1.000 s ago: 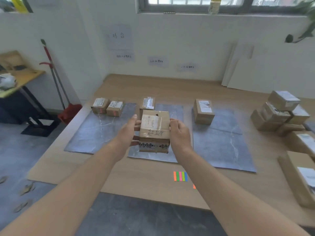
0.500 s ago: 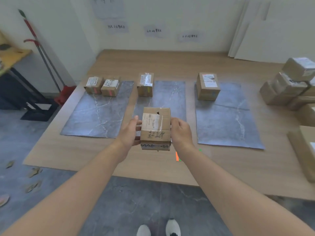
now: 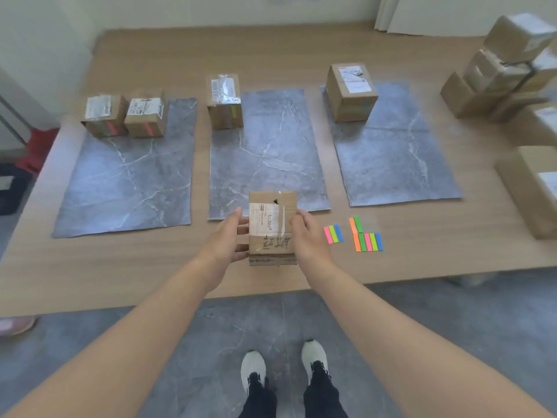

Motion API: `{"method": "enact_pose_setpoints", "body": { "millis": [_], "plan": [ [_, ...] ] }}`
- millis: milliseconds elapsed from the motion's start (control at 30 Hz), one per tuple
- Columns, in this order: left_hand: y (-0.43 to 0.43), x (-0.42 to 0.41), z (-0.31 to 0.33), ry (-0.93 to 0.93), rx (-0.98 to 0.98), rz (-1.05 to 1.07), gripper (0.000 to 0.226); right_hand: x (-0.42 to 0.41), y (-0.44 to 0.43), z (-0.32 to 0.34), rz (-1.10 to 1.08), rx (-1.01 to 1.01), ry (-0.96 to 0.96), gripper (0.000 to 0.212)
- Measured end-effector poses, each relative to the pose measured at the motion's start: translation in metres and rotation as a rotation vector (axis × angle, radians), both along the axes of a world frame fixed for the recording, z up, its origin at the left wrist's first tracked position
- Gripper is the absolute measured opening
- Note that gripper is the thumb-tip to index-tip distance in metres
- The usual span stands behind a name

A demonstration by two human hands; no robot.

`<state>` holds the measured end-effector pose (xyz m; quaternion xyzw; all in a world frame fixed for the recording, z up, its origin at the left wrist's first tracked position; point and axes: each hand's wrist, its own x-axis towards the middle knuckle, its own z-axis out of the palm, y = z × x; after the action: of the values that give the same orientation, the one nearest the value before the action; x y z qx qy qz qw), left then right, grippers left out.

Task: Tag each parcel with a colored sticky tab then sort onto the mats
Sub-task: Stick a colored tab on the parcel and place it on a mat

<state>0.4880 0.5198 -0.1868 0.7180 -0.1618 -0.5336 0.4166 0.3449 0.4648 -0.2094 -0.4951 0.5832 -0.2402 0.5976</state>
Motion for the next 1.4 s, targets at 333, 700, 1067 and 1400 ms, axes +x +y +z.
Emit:
{"method": "enact_pose_setpoints", "body": {
  "millis": [333, 700, 1067, 1400],
  "plan": [
    [0.021, 0.013, -0.056, 0.067, 0.083, 0.014, 0.038, 0.005, 0.022, -0.053, -0.003, 0.054, 0.044, 0.023],
    [0.018, 0.012, -0.039, -0.122, -0.039, 0.052, 0.024, -0.01, 0.02, -0.047, -0.074, 0.045, 0.085, 0.034],
    [-0.047, -0.062, -0.004, -0.019, -0.26, 0.113, 0.028, -0.083, -0.03, -0.048, -0.11, -0.097, 0.242, 0.041],
    [-0.083, -0.136, -0.074, 0.121, -0.074, 0.156, 0.045, -0.113, -0.108, -0.103, 0.522, -0.427, 0.515, 0.04]
  ]
}}
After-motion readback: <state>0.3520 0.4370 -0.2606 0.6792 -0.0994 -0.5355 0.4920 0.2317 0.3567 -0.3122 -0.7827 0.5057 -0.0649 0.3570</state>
